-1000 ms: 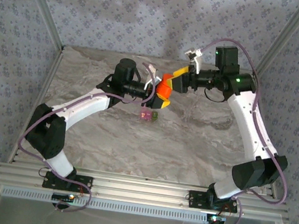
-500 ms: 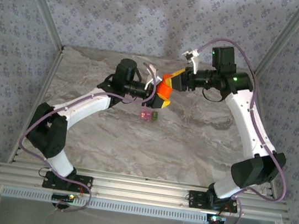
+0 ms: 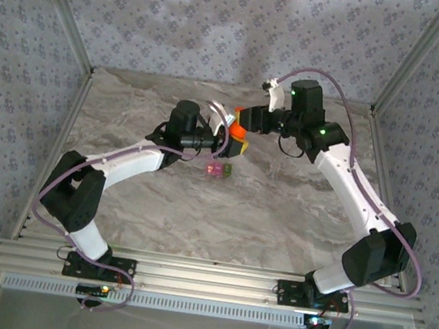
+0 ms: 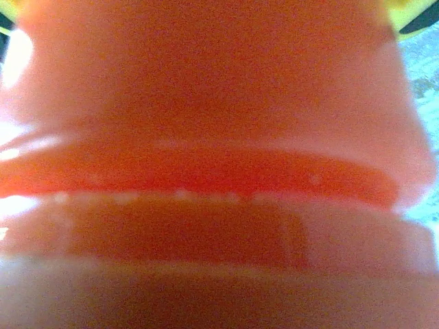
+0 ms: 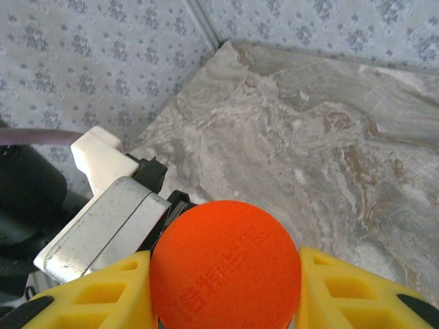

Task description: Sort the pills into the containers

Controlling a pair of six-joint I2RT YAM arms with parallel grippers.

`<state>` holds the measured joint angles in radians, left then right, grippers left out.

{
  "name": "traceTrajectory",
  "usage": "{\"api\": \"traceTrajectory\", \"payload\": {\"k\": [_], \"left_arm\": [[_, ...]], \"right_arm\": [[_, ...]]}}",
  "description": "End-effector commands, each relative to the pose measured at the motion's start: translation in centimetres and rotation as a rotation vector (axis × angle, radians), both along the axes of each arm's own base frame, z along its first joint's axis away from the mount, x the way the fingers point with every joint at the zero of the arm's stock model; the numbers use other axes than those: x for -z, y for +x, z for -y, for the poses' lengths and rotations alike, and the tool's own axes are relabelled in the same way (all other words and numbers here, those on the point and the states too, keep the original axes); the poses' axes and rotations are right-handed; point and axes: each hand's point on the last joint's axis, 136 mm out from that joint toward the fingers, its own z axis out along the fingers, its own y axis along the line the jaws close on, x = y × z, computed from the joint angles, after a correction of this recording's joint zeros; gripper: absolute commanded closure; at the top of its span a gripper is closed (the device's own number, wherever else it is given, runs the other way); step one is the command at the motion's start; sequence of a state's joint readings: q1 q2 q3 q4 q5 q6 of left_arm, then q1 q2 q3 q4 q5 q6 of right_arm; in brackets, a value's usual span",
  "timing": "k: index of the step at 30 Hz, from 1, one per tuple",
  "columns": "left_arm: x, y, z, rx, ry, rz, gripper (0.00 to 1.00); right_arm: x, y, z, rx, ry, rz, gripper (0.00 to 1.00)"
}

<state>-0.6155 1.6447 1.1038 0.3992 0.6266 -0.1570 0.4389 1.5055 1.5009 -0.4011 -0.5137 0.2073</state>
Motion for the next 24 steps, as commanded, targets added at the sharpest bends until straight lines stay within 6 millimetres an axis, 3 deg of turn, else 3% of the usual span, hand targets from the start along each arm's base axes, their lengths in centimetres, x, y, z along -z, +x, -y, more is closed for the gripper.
{"api": "traceTrajectory", "payload": {"k": [1, 7, 12, 14, 18, 24], "left_arm": [[-7.1, -0.8, 1.9, 0.021, -0.162, 0.206, 1.00], [-6.8, -0.6, 1.9, 0.012, -0.153, 0.201, 1.00], [-6.7, -0.3, 1.6, 0.006, -0.139, 0.190, 1.00], [-6.9, -0.2, 1.2, 0.005, -0.136, 0.191, 1.00], [-7.0, -0.7, 0.7, 0.038, -0.127, 0.196, 1.00], [-7.4, -3.0, 0.6, 0.218, -0.124, 0.173, 1.00]], "right_arm": [[1.6, -0.8, -2.0, -0.021, 0.006, -0.093, 0.54], [-0.2, -0.6, -0.4, -0.032, 0.041, -0.071, 0.47], [-3.7, -1.4, 2.6, -0.076, 0.123, 0.002, 0.20], [-5.5, -2.5, 3.8, -0.125, 0.165, 0.052, 0.15], [-7.6, -4.2, 5.9, -0.183, 0.208, 0.109, 0.13], [-6.3, -3.6, 6.5, -0.184, 0.115, 0.112, 0.16]]}}
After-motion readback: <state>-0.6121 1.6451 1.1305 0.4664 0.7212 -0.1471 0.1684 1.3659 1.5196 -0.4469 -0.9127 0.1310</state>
